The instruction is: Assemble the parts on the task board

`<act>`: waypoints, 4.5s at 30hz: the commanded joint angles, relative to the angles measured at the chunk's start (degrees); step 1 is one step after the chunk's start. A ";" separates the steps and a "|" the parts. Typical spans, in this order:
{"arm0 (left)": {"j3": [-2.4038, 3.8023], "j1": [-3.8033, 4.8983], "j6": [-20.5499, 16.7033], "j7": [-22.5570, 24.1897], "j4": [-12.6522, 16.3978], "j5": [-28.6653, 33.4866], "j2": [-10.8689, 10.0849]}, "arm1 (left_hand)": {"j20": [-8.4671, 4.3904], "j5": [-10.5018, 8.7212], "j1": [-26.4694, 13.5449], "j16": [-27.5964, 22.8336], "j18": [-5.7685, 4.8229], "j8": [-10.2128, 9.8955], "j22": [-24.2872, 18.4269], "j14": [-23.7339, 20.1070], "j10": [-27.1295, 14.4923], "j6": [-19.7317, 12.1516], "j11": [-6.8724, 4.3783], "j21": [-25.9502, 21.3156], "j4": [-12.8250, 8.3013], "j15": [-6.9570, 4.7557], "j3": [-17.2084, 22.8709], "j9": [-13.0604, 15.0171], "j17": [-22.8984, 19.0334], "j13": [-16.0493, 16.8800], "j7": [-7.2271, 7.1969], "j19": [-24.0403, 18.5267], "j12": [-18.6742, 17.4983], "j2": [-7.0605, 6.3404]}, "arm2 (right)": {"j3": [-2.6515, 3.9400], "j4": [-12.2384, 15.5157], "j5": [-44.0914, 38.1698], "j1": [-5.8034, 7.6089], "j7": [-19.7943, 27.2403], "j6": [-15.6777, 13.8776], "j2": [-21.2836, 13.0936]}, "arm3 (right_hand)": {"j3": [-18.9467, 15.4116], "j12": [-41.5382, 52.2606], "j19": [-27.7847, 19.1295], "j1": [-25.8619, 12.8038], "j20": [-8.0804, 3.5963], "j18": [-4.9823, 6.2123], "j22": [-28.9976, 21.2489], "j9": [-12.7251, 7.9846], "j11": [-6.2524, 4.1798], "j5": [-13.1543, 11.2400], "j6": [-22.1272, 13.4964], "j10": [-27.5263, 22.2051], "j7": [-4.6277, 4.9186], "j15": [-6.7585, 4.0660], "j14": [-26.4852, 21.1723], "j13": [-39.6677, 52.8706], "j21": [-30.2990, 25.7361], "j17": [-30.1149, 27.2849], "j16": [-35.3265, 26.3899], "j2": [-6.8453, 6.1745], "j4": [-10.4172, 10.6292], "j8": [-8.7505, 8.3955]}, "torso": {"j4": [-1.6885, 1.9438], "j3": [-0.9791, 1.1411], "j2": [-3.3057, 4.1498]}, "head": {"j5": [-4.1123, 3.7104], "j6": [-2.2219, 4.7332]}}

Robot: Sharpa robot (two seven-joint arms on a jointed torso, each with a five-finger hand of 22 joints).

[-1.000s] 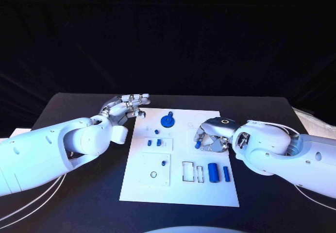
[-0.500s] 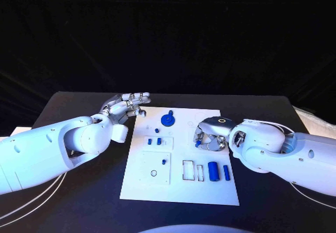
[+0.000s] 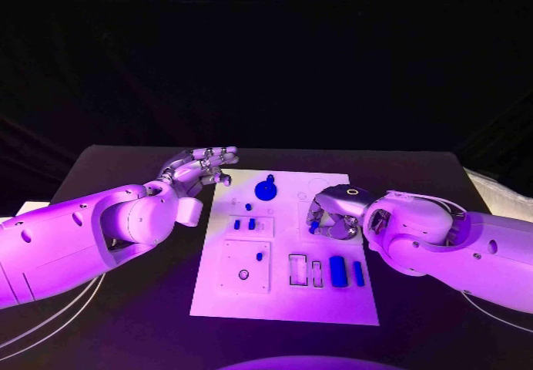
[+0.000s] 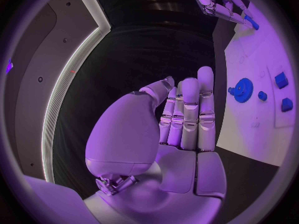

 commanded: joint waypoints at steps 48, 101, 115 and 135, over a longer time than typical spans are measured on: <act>0.03 -0.26 1.93 0.13 -0.27 -0.67 0.86 | 0.25 -0.14 0.55 -0.19 0.59 0.24 -0.11 -0.58 -0.72 -0.42 0.05 -0.34 -0.34 -0.12 -0.39 -0.03 -0.29 0.17 -0.03 -0.42 0.72 0.52 | -0.15 1.15 6.57 -4.74 4.34 -0.77 14.71 | 1.17 -1.21 0.87 -1.43 0.16 -0.84 1.38 0.15 -0.61 1.30 0.31 1.55 0.38 -0.19 1.16 0.21 1.35 1.23 1.65 -0.74 -0.09 -0.33 | 0.03 -0.05 0.07 | 2.54 -1.02; 0.03 -0.26 1.92 -0.32 -0.71 -1.15 0.80 | 0.25 -0.14 0.55 -0.19 0.59 0.24 -0.11 -0.58 -0.72 -0.42 0.05 -0.34 -0.34 -0.12 -0.39 -0.03 -0.29 0.17 -0.03 -0.42 0.72 0.52 | -0.86 1.42 0.67 -5.57 2.90 -9.33 14.92 | -8.50 -2.92 -2.20 -5.07 2.27 0.09 -3.27 -1.15 2.22 3.90 -13.12 -12.81 2.45 2.12 -0.18 0.40 -2.01 -1.33 0.20 -4.94 0.42 -1.79 | -0.07 0.04 0.00 | 2.04 -1.02; 0.03 -0.26 1.88 -0.41 -0.67 -1.34 0.47 | 0.25 -0.14 0.55 -0.19 0.59 0.24 -0.11 -0.58 -0.72 -0.42 0.05 -0.34 -0.34 -0.12 -0.39 -0.03 -0.29 0.17 -0.03 -0.42 0.72 0.52 | 0.55 9.26 14.60 -1.75 1.09 -11.74 0.75 | -11.63 4.32 -0.56 -4.14 1.90 -0.30 -1.27 -0.62 1.09 4.85 -8.83 -3.53 2.68 1.39 0.32 1.78 -0.80 -0.65 0.82 -2.12 1.74 -0.57 | -0.11 -0.17 -0.16 | 0.05 -0.52; 0.01 -0.29 1.90 -0.42 -0.07 -1.35 0.50 | 0.28 -0.15 0.62 -0.19 0.59 0.37 -0.14 -0.78 -0.87 -0.43 0.08 -0.44 -0.42 -0.10 -0.56 0.00 -0.50 0.24 0.01 -0.47 1.07 0.70 | -2.10 13.78 14.36 -1.67 -13.17 -6.58 -14.97 | -26.45 57.89 11.25 -10.72 -1.31 -4.89 21.85 1.51 -3.18 13.90 -6.13 11.83 -1.17 -1.98 3.84 60.64 14.55 22.08 19.26 -1.23 13.39 4.80 | -1.78 -0.51 -0.76 | -2.05 -0.15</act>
